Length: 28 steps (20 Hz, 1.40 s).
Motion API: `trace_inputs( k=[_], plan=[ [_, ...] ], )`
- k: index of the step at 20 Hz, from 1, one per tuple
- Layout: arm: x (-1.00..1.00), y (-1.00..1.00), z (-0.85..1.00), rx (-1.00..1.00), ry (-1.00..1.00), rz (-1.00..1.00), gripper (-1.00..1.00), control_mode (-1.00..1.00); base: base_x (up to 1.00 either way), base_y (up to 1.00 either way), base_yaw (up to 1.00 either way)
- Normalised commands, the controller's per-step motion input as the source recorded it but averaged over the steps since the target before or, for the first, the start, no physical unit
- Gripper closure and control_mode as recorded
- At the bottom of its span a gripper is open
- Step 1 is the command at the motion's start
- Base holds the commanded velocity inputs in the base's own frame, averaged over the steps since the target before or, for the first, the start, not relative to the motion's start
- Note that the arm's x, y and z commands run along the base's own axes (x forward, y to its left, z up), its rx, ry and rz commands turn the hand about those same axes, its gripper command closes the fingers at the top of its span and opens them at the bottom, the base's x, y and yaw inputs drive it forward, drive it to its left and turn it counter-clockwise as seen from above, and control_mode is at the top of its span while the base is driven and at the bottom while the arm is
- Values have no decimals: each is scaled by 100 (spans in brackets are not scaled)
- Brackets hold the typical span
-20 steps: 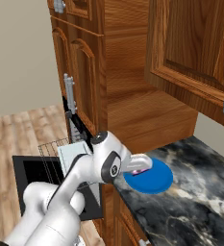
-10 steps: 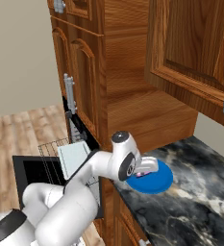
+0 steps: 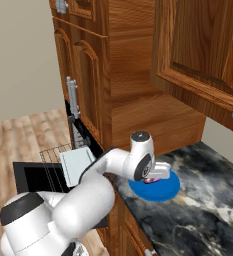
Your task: Take the baked cake out of the oven and place it on the plate for cooling. Then close the oven door.
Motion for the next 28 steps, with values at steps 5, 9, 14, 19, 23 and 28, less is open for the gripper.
trace_inputs(
  k=[5, 9, 14, 19, 23, 28],
  plan=[
    [21, -19, -21, 3, 1, 0, 100, -100, 0, 0, 0],
    [29, -1, -29, 0, 0, 0, 100, -100, 0, 0, 0],
    [18, -1, -28, 0, 0, 0, 100, -100, 0, 0, 0],
    [3, -6, -22, 0, 0, 0, -100, -100, 0, 0, 0],
    [-25, 0, -8, 0, 0, 0, -100, -100, 0, 0, 0],
    [-48, 1, 17, 0, 0, 0, -100, -100, 0, 0, 0]
  ],
)
